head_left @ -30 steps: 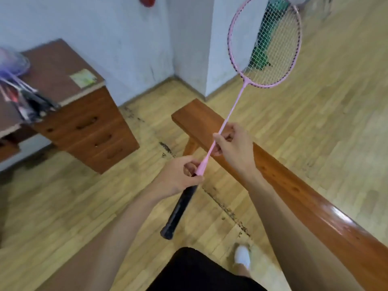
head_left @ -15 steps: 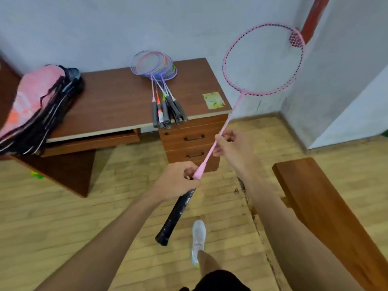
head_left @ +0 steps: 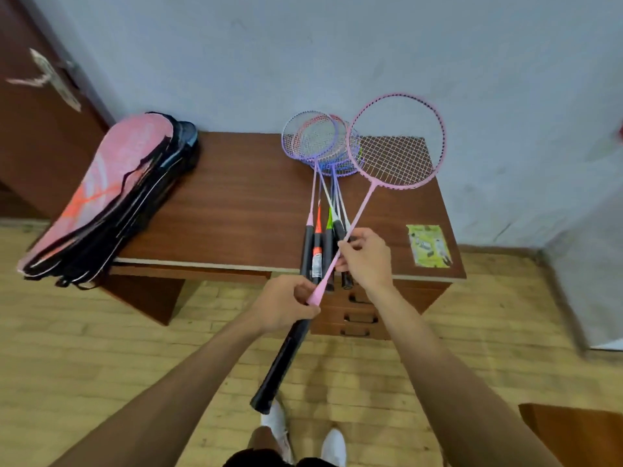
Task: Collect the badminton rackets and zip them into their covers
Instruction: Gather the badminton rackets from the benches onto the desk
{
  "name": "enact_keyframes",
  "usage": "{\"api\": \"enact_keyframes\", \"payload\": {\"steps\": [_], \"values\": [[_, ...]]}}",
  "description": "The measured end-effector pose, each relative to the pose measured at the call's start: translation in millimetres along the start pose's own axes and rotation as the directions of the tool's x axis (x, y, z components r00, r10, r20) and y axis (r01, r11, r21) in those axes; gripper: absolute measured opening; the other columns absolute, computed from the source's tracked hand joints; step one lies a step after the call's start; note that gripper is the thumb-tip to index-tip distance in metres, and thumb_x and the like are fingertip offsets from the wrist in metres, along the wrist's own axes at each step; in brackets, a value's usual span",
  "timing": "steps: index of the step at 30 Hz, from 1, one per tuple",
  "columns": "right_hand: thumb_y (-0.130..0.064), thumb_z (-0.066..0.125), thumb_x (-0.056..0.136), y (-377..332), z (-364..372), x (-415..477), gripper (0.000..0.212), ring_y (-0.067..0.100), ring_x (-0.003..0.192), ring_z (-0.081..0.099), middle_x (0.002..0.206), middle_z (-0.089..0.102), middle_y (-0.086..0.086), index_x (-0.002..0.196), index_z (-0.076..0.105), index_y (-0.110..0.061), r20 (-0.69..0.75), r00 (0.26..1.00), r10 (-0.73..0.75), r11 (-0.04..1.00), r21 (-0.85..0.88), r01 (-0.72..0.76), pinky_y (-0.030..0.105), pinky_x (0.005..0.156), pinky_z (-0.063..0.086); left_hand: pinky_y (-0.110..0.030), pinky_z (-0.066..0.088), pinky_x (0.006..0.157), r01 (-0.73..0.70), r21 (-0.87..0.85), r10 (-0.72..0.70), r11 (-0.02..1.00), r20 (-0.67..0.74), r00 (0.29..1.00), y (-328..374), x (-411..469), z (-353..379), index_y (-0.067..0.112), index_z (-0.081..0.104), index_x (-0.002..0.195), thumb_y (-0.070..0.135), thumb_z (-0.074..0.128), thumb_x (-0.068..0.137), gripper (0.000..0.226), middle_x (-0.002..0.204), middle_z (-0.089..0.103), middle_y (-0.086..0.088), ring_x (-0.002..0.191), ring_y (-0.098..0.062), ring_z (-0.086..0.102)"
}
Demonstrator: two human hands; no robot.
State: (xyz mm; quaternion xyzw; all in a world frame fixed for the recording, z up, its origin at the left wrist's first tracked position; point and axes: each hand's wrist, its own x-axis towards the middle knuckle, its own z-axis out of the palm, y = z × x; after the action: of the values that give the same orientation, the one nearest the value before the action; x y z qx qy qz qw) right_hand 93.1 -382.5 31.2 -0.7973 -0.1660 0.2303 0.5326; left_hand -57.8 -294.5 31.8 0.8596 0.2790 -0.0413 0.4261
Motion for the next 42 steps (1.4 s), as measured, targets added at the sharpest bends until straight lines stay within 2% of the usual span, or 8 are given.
{"api": "enact_keyframes", "payload": {"steps": [10,13,18,25,28,34,37,42], "values": [[-0.005,0.059,0.085,-36,103,141,0.014,0.02,0.057,0.067,0.087,0.07,0.017,0.099,0.06,-0.007,0.029,0.995,0.092,0.99,-0.107,-0.088,0.026,0.055,0.058,-0.038,0.056,0.075,0.076,-0.132,-0.068,0.988,0.06,0.996,-73,135,-78,0.019,0.067,0.094,0.024,0.077,0.075,0.022,0.085,0.068,0.002,0.08,-0.018,0.064],[-0.005,0.058,0.086,-43,126,179,0.019,0.021,0.061,0.066,0.09,0.068,0.014,0.105,0.059,-0.007,0.031,0.993,0.116,0.985,-0.135,-0.111,0.022,0.054,0.056,-0.038,0.059,0.072,0.107,-0.163,-0.09,0.981,0.108,0.99,-86,175,-96,0.016,0.065,0.102,0.02,0.074,0.079,0.025,0.088,0.066,0.001,0.083,-0.019,0.065],[-0.008,0.06,0.085,-34,150,234,0.019,0.026,0.08,0.069,0.086,0.063,0.004,0.098,0.053,-0.019,0.05,0.988,0.149,0.97,-0.201,-0.136,0.045,0.073,0.059,-0.04,0.06,0.066,0.136,-0.22,-0.1,0.966,0.165,0.981,-106,229,-104,0.014,0.06,0.109,0.019,0.073,0.081,0.031,0.095,0.064,-0.005,0.085,-0.023,0.066],[-0.009,0.059,0.081,-3,161,293,0.033,0.03,0.093,0.066,0.089,0.063,0.004,0.113,0.057,-0.013,0.048,0.977,0.209,0.941,-0.281,-0.188,0.048,0.084,0.055,-0.025,0.057,0.055,0.236,-0.367,-0.179,0.9,0.185,0.966,-112,282,-87,0.013,0.062,0.112,0.014,0.074,0.08,0.034,0.099,0.063,-0.01,0.079,-0.02,0.066],[-0.007,0.058,0.083,7,161,306,0.033,0.03,0.09,0.066,0.085,0.061,0.003,0.115,0.056,-0.011,0.064,0.974,0.216,0.932,-0.312,-0.186,0.048,0.082,0.056,-0.031,0.06,0.059,0.258,-0.348,-0.206,0.901,0.182,0.962,-112,298,-76,0.013,0.062,0.111,0.013,0.073,0.081,0.032,0.099,0.065,-0.008,0.084,-0.024,0.068],[-0.005,0.057,0.085,27,154,314,0.025,0.024,0.086,0.064,0.091,0.065,0.008,0.11,0.057,-0.008,0.089,0.981,0.171,0.921,-0.369,-0.127,0.038,0.081,0.054,-0.042,0.058,0.077,0.29,-0.232,-0.246,0.928,0.202,0.948,-123,316,-50,0.025,0.064,0.102,0.021,0.073,0.081,0.023,0.093,0.068,0.001,0.086,-0.021,0.067],[-0.006,0.06,0.085,30,150,317,0.022,0.016,0.081,0.06,0.091,0.067,0.009,0.107,0.059,-0.008,0.084,0.988,0.128,0.912,-0.401,-0.084,0.022,0.07,0.046,-0.03,0.054,0.073,0.28,-0.206,-0.235,0.938,0.218,0.947,-123,321,-47,0.025,0.065,0.1,0.024,0.075,0.079,0.023,0.088,0.067,0.004,0.081,-0.015,0.063],[-0.014,0.067,0.083,37,148,314,0.011,0.015,0.08,0.051,0.089,0.06,0.005,0.093,0.064,-0.009,0.073,0.997,0.006,0.848,-0.528,0.034,0.025,0.075,0.043,-0.035,0.056,0.072,0.261,-0.2,-0.22,0.945,0.205,0.954,-121,325,-50,0.017,0.066,0.105,0.021,0.08,0.073,0.035,0.089,0.066,0.001,0.082,-0.018,0.064]]}}
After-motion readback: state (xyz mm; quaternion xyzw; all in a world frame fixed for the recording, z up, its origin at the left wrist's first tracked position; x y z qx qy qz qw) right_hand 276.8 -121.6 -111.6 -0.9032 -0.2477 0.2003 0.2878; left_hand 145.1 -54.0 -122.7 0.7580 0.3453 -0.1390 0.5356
